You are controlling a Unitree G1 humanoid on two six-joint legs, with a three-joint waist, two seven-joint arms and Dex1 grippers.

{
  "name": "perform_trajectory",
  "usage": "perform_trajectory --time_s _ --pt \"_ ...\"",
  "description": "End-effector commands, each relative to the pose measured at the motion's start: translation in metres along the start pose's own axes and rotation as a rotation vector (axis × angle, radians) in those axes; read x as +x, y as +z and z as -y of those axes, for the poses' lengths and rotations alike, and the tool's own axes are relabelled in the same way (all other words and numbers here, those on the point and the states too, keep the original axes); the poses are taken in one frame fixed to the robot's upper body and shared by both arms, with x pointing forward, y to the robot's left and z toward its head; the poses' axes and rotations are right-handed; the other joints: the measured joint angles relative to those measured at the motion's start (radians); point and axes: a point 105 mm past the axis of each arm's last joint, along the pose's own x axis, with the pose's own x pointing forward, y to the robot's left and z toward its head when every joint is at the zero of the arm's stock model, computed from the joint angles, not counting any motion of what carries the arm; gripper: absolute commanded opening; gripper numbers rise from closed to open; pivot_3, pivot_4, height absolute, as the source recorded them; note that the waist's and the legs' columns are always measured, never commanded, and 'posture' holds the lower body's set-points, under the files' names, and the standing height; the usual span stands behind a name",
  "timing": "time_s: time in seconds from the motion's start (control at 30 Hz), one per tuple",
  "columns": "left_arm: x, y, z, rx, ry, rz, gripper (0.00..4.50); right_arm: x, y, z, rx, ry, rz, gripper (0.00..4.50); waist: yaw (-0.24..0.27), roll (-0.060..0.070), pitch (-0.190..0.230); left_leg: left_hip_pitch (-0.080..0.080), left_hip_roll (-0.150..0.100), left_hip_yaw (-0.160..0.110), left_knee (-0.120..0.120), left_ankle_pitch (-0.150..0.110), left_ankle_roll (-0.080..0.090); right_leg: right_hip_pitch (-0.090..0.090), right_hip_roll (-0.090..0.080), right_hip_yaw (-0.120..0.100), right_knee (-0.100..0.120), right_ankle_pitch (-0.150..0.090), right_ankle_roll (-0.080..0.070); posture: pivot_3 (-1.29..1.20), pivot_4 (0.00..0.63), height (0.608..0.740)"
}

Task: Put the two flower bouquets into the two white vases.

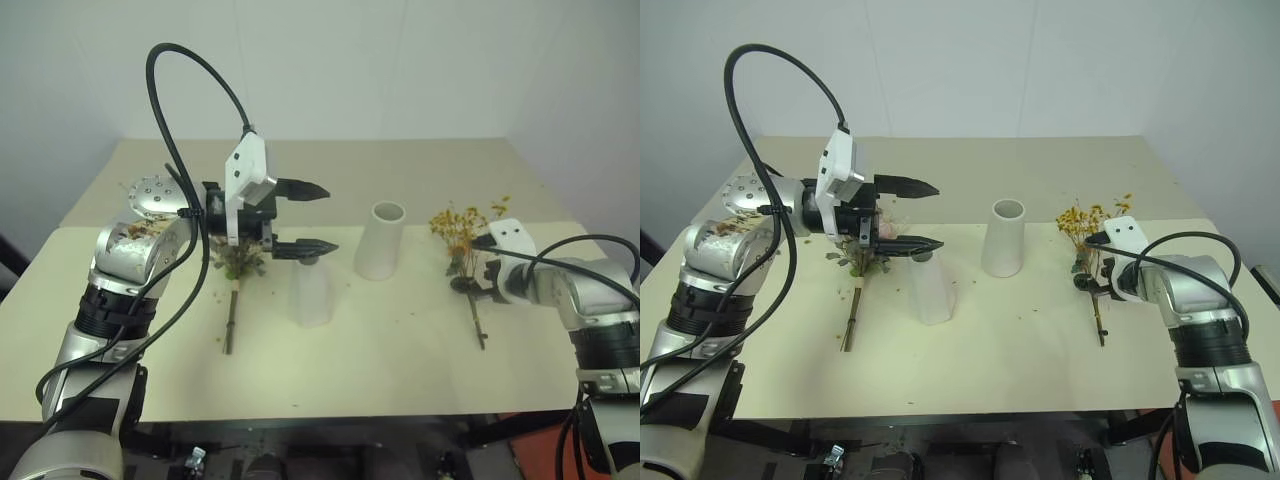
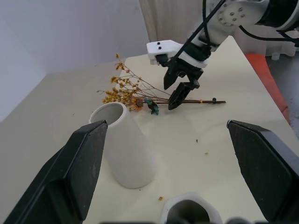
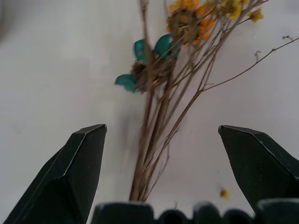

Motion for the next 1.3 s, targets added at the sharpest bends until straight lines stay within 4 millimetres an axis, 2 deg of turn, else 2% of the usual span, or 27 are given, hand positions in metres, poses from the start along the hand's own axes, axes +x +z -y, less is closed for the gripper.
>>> perform_trajectory --time_s 0.03,0.13,0.5,0.57,0.67,0.73,0.8,0.87,0.93,1.0,1.1,1.17,1.3 --pt "-0.008 0.008 -0.002 0.053 0.046 0.010 4.47 0.007 0.009 0.003 -0.024 -0.001 0.012 4.50 -0.003 0.000 0.000 0.000 0.000 0.000 0.000 0.000 0.000 0.000 0.000 0.000 0.000 0.000 0.000 0.00 0.150 0.740" --pt "-0.012 0.006 -0.001 0.054 0.067 0.001 4.50 0.013 0.009 0.003 -0.020 0.026 -0.008 3.91 -0.004 0.000 0.000 0.000 0.000 0.000 0.000 0.000 0.000 0.000 0.000 0.000 0.000 0.002 -0.003 0.00 0.150 0.740" --pt "-0.018 0.004 -0.002 0.045 0.115 -0.010 4.50 0.018 0.016 0.007 0.018 0.012 -0.026 0.02 -0.006 0.000 0.000 0.000 0.000 0.000 0.000 0.000 0.000 0.000 0.000 0.000 0.000 0.003 -0.004 0.00 0.150 0.740" --pt "-0.018 0.003 -0.002 0.044 0.117 -0.016 4.50 0.018 0.019 0.010 0.018 -0.022 -0.012 0.02 -0.007 0.000 0.000 0.000 0.000 0.000 0.000 0.000 0.000 0.000 0.000 0.000 0.000 0.003 -0.004 0.00 0.150 0.740" --pt "-0.019 0.003 -0.002 0.044 0.122 -0.020 4.50 0.002 0.053 0.029 -0.042 -0.200 0.180 0.02 -0.007 0.000 0.000 0.000 0.000 0.000 0.000 0.000 0.000 0.000 0.000 0.000 0.000 0.003 -0.004 0.00 0.150 0.740" --pt "-0.020 0.002 -0.003 0.042 0.128 -0.022 4.50 -0.019 0.087 0.040 -0.083 -0.353 0.398 0.02 -0.009 0.001 0.001 0.000 0.000 0.000 0.000 0.000 0.000 -0.001 0.000 0.000 0.001 0.003 -0.004 0.00 0.150 0.740" --pt "-0.021 0.002 -0.005 0.037 0.137 -0.023 4.50 -0.049 0.124 0.046 -0.102 -0.523 0.673 0.02 -0.013 0.001 0.001 -0.001 0.000 0.000 0.000 0.000 0.000 -0.002 0.000 0.000 0.001 0.003 -0.004 0.00 0.150 0.740" --pt "-0.022 0.002 -0.006 0.029 0.142 -0.021 4.50 -0.075 0.146 0.049 -0.116 -0.639 0.867 0.02 -0.018 0.001 0.001 -0.001 0.000 0.000 -0.001 0.000 0.000 -0.002 0.000 0.000 0.001 0.003 -0.004 0.00 0.150 0.740" --pt "-0.025 0.000 -0.006 0.015 0.151 -0.020 4.50 -0.098 0.168 0.047 0.053 -0.585 1.022 0.02 -0.024 0.002 0.001 -0.001 0.000 0.000 -0.001 0.000 0.000 -0.002 0.000 0.000 0.001 0.003 -0.004 0.00 0.150 0.740" --pt "-0.027 -0.002 -0.007 -0.005 0.162 -0.021 4.50 -0.121 0.188 0.034 0.210 -0.366 1.233 0.02 -0.028 0.002 0.001 0.000 0.000 0.000 -0.001 0.000 0.000 -0.002 0.000 0.001 0.001 0.003 -0.004 0.00 0.150 0.740" --pt "-0.031 -0.007 -0.009 -0.019 0.183 -0.040 4.50 -0.157 0.196 0.013 0.326 -0.098 1.555 0.02 -0.026 0.002 0.001 0.001 0.001 -0.001 -0.002 0.000 0.000 -0.001 0.001 0.000 0.002 0.004 -0.005 0.00 0.150 0.740" --pt "-0.035 -0.008 -0.010 -0.036 0.202 -0.035 4.50 -0.162 0.199 0.004 0.420 0.059 1.628 0.02 -0.026 0.002 0.001 0.001 0.001 -0.001 -0.002 0.000 0.000 -0.001 0.001 0.000 0.002 0.004 -0.005 0.00 0.150 0.740" --pt "-0.043 -0.011 -0.010 -0.048 0.238 -0.051 4.50 -0.158 0.203 -0.030 0.388 0.254 1.664 0.02 -0.025 0.003 0.001 0.001 0.000 -0.001 -0.001 0.000 0.000 0.000 0.000 0.000 0.002 0.005 -0.006 0.00 0.150 0.740"
